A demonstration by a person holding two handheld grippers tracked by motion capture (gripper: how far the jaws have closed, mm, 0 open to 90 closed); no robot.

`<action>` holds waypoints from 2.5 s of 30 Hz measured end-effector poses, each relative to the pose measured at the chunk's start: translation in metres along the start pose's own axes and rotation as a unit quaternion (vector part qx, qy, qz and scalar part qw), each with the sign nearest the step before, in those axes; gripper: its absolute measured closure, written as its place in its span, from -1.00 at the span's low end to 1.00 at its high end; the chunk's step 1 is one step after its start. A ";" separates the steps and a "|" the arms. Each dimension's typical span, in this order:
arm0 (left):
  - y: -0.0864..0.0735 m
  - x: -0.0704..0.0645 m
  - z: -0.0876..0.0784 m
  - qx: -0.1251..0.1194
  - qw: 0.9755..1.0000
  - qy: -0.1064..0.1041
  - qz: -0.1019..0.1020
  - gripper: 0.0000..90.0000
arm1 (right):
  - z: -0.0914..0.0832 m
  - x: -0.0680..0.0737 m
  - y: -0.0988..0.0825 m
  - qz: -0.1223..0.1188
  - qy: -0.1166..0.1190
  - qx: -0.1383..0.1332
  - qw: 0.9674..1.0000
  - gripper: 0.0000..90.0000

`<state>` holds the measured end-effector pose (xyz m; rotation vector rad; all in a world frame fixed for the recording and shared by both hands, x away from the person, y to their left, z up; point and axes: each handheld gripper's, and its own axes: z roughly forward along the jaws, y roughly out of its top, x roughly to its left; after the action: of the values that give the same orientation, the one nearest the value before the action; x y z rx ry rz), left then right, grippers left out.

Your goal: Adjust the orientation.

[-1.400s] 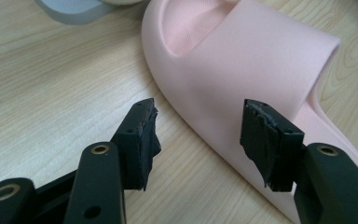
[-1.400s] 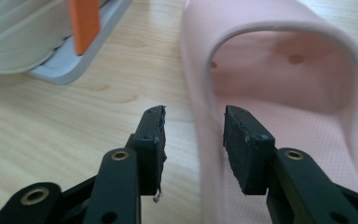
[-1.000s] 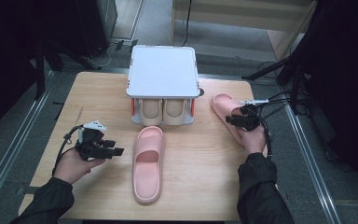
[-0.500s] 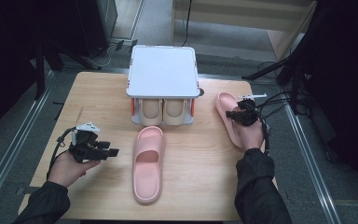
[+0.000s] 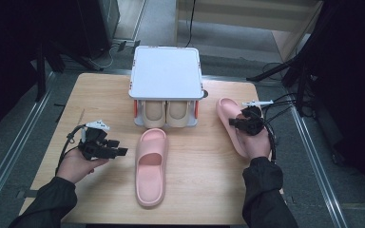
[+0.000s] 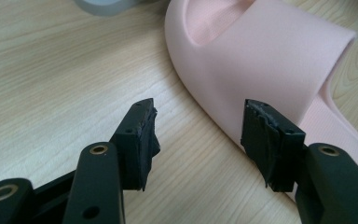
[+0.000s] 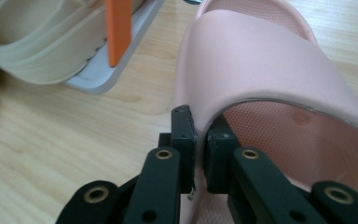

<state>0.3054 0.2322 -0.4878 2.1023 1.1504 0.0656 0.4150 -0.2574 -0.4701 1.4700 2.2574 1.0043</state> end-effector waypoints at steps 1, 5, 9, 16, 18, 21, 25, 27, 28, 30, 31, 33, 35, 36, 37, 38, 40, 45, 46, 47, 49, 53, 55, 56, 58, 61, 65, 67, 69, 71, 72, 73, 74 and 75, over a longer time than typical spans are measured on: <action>0.002 0.000 0.001 0.001 1.000 -0.003 0.001 -0.02 | -0.003 0.003 -0.002 -0.002 0.000 0.000 1.000 0.89; 0.008 0.001 0.006 0.002 1.000 -0.007 0.006 -0.03 | -0.014 0.016 -0.008 -0.007 0.009 -0.008 1.000 0.89; 0.015 0.000 0.011 0.001 1.000 -0.009 0.009 -0.03 | -0.020 0.032 -0.014 -0.013 0.017 -0.009 1.000 0.89; 0.025 -0.002 0.018 0.000 1.000 -0.017 0.016 -0.02 | -0.030 0.061 -0.029 -0.033 0.028 -0.006 0.999 0.89; 0.027 -0.002 0.020 0.000 1.000 -0.017 0.022 -0.02 | -0.033 0.071 -0.034 -0.038 0.032 -0.005 0.999 0.89; 0.030 -0.003 0.021 0.001 1.000 -0.019 0.024 -0.02 | -0.035 0.085 -0.039 -0.048 0.036 -0.004 0.998 0.89; 0.030 -0.003 0.021 0.000 0.999 -0.021 0.027 -0.02 | -0.033 0.103 -0.046 -0.058 0.045 0.001 0.997 0.89; 0.030 -0.002 0.020 -0.002 0.999 -0.020 0.027 -0.02 | -0.029 0.117 -0.053 -0.063 0.053 0.005 0.997 0.89; 0.030 -0.002 0.020 -0.002 0.999 -0.021 0.027 -0.02 | -0.029 0.117 -0.053 -0.063 0.053 0.005 0.997 0.89; 0.030 -0.002 0.019 -0.005 0.999 -0.023 0.024 -0.02 | -0.025 0.126 -0.055 -0.077 0.058 0.014 0.995 0.89; 0.030 -0.002 0.018 -0.006 0.999 -0.023 0.025 -0.02 | -0.023 0.131 -0.056 -0.081 0.060 0.019 0.995 0.89; 0.030 -0.003 0.018 -0.007 0.999 -0.025 0.029 -0.02 | -0.020 0.138 -0.056 -0.092 0.062 0.024 0.994 0.89; 0.029 -0.005 0.018 -0.006 0.999 -0.024 0.034 -0.02 | -0.018 0.142 -0.056 -0.099 0.065 0.024 0.993 0.89; 0.029 -0.005 0.018 -0.006 0.999 -0.024 0.034 -0.02 | -0.017 0.144 -0.056 -0.100 0.067 0.027 0.992 0.89; 0.029 -0.006 0.018 -0.006 0.999 -0.023 0.036 -0.02 | -0.016 0.145 -0.056 -0.100 0.067 0.028 0.992 0.89; 0.028 -0.005 0.018 -0.005 0.999 -0.023 0.038 -0.02 | -0.016 0.146 -0.057 -0.099 0.068 0.031 0.992 0.89; 0.027 -0.006 0.017 -0.008 0.999 -0.020 0.036 -0.02 | -0.012 0.148 -0.058 -0.096 0.065 0.039 0.993 0.89; 0.024 -0.008 0.012 -0.020 0.999 -0.020 0.042 -0.02 | -0.004 0.156 -0.059 -0.099 0.067 0.053 0.991 0.88; 0.023 -0.009 0.012 -0.020 0.999 -0.017 0.043 -0.02 | -0.003 0.158 -0.059 -0.103 0.066 0.053 0.991 0.88; 0.022 -0.009 0.011 -0.019 0.999 -0.017 0.043 -0.02 | -0.001 0.161 -0.059 -0.108 0.065 0.053 0.991 0.88; 0.020 -0.009 0.011 -0.018 0.999 -0.018 0.041 -0.02 | 0.002 0.166 -0.060 -0.125 0.057 0.054 0.989 0.87; 0.018 -0.009 0.010 -0.013 0.999 -0.019 0.040 -0.02 | 0.006 0.173 -0.062 -0.135 0.052 0.059 0.988 0.86; 0.017 -0.010 0.010 -0.012 0.999 -0.019 0.041 -0.02 | 0.008 0.175 -0.062 -0.136 0.054 0.060 0.987 0.85; 0.016 -0.010 0.010 -0.010 0.999 -0.019 0.043 -0.02 | 0.009 0.177 -0.061 -0.139 0.055 0.060 0.987 0.85; 0.015 -0.011 0.010 -0.009 0.999 -0.018 0.043 -0.02 | 0.010 0.180 -0.061 -0.141 0.056 0.062 0.987 0.84; 0.013 -0.012 0.010 -0.006 0.999 -0.020 0.043 -0.02 | 0.012 0.184 -0.061 -0.145 0.056 0.062 0.986 0.82; 0.012 -0.013 0.011 -0.008 0.999 -0.018 0.045 0.00 | 0.015 0.189 -0.062 -0.153 0.058 0.063 0.984 0.79; 0.013 -0.013 0.011 -0.008 0.999 -0.019 0.045 0.00 | 0.015 0.190 -0.063 -0.151 0.061 0.061 0.985 0.75; 0.013 -0.013 0.011 -0.008 0.999 -0.019 0.045 0.01 | 0.014 0.189 -0.061 -0.142 0.075 0.052 0.986 0.67; 0.012 -0.012 0.011 -0.009 0.999 -0.020 0.045 0.02 | 0.010 0.187 -0.059 -0.136 0.084 0.045 0.986 0.61; 0.012 -0.011 0.009 -0.010 0.999 -0.020 0.049 0.07 | 0.008 0.186 -0.059 -0.131 0.089 0.047 0.986 0.59; 0.012 -0.011 0.008 -0.016 0.999 -0.019 0.048 0.13 | 0.006 0.184 -0.058 -0.127 0.095 0.048 0.986 0.57; 0.013 -0.011 0.007 -0.019 0.999 -0.022 0.045 0.18 | 0.005 0.182 -0.058 -0.121 0.106 0.047 0.986 0.55; 0.013 -0.010 0.006 -0.021 0.999 -0.025 0.040 0.25 | 0.003 0.179 -0.057 -0.113 0.117 0.047 0.986 0.53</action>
<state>0.3107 0.2168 -0.4808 2.1002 1.0255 0.0736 0.2958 -0.1124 -0.4848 1.1444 2.5986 1.0586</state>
